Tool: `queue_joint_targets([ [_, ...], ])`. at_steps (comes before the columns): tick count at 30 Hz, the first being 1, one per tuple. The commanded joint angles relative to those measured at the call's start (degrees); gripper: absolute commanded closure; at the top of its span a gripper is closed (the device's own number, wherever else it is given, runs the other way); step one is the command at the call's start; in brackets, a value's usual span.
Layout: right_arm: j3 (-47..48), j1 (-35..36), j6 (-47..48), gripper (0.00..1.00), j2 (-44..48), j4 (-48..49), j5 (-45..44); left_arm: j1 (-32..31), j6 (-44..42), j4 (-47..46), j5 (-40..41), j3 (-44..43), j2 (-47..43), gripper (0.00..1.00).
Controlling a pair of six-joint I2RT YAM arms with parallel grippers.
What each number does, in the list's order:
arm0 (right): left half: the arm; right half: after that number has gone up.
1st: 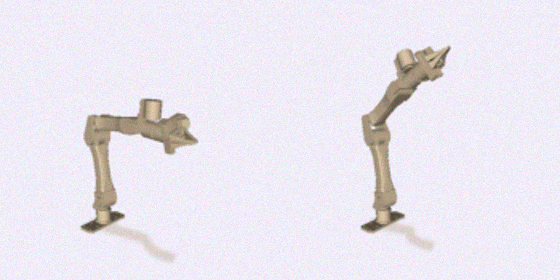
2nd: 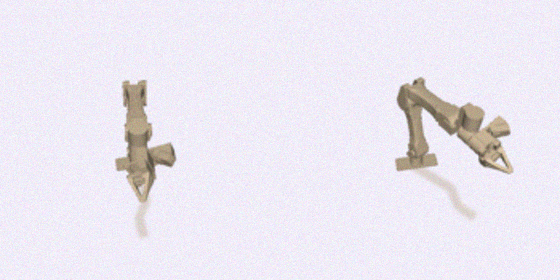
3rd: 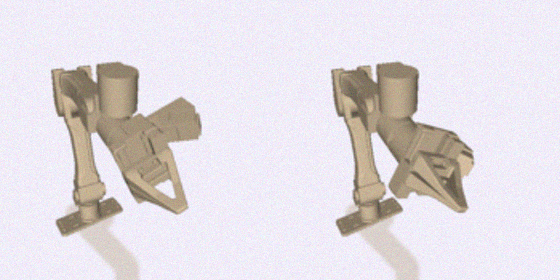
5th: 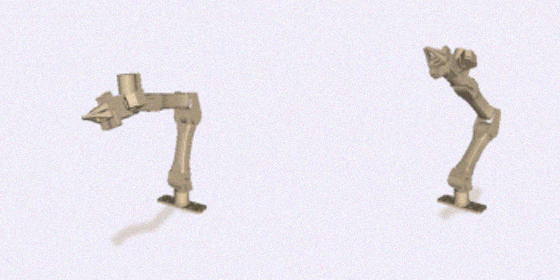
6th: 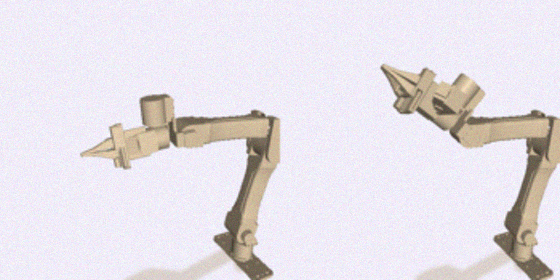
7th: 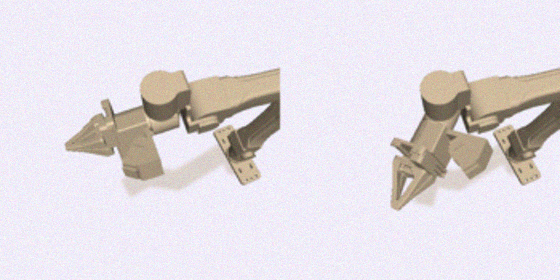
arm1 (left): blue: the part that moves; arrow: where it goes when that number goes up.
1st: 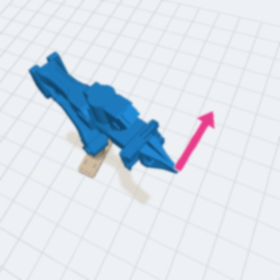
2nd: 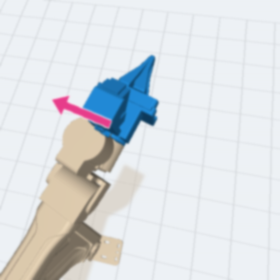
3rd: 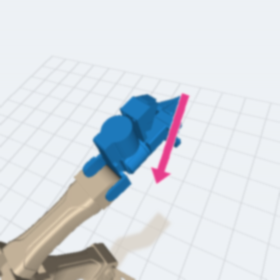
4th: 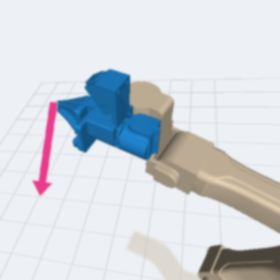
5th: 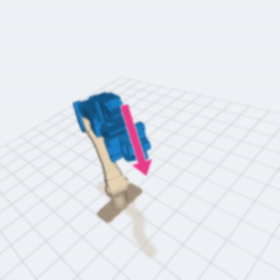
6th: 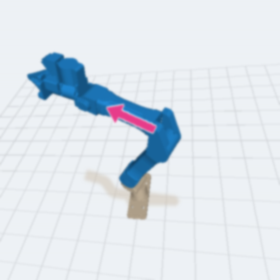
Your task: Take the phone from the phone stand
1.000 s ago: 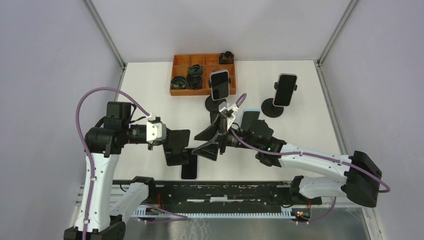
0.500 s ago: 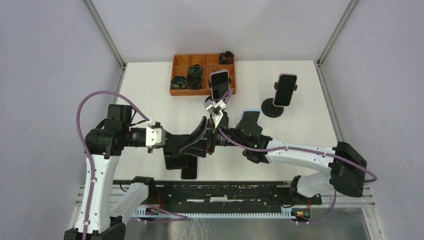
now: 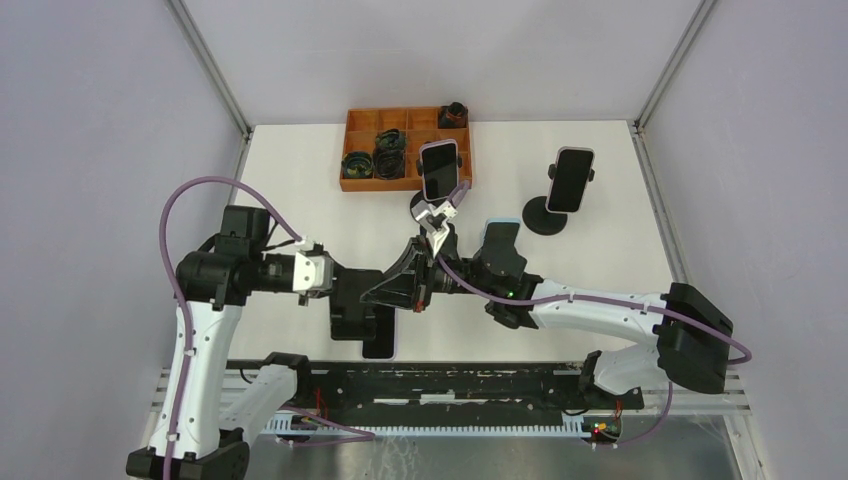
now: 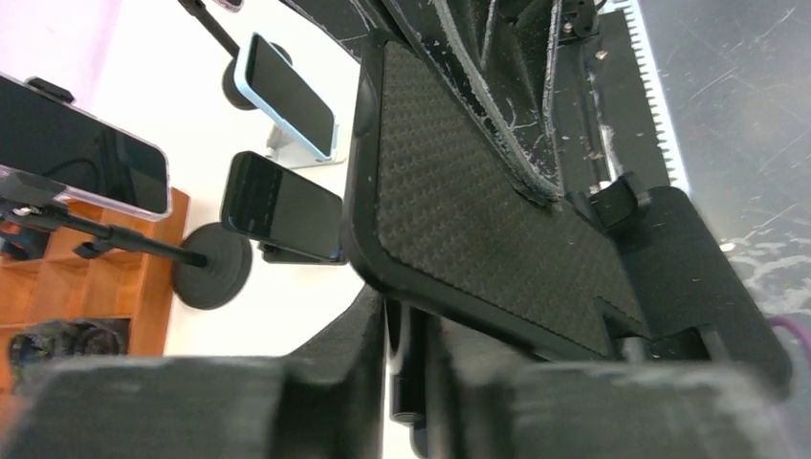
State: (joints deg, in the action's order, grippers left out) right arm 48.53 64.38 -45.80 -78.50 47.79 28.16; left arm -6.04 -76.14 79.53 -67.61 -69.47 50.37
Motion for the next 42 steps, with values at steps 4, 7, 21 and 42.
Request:
queue_joint_targets([
  [4,0.2,-0.8,4.5,1.00,1.7,-5.4,1.3,0.5,0.7,-6.8,5.4,0.6,0.1,0.29],
  [7,0.3,-3.8,9.3,1.00,2.2,-9.8,1.3,0.5,-2.9,-1.1,8.6,-0.1,1.1,0.20],
  [21,-0.3,-6.9,23.4,1.00,3.6,-12.1,2.2,0.5,2.8,4.4,6.3,-0.9,4.6,0.19],
  [42,2.8,-7.0,23.2,0.99,-4.3,-6.6,4.3,0.5,5.3,4.4,2.2,1.3,11.1,0.91],
])
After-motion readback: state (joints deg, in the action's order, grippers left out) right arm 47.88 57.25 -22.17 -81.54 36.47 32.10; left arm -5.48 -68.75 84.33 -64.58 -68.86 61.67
